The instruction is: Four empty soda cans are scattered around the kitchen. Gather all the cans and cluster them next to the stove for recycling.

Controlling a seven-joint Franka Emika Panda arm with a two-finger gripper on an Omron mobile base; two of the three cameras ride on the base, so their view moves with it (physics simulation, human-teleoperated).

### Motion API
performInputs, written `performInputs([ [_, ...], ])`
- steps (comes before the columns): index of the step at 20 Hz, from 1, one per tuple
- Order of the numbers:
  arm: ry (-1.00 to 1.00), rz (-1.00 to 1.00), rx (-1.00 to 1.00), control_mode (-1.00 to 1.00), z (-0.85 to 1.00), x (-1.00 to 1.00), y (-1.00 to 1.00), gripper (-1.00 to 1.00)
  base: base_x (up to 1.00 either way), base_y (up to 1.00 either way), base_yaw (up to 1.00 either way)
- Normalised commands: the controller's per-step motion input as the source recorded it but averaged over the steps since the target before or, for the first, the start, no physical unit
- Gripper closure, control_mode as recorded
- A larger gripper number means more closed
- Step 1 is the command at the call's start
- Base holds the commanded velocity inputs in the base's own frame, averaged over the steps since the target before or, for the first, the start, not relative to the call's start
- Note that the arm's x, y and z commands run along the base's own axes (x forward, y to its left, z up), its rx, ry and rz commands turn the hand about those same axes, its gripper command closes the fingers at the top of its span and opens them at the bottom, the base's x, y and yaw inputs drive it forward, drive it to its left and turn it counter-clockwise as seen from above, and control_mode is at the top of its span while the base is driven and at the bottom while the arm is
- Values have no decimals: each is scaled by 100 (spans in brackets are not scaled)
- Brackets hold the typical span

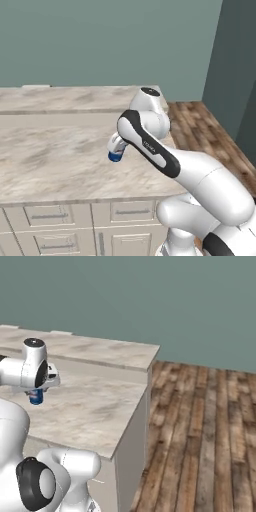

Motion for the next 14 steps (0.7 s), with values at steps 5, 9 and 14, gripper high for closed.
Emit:
performInputs([
  [5, 0, 0, 0, 100, 0, 0, 0, 100, -12, 59, -20],
  [9, 0, 0, 0, 100, 0, 0, 0, 100, -2, 59, -23],
  [14, 0, 0, 0, 100, 0, 0, 0, 100, -3, 60, -21],
])
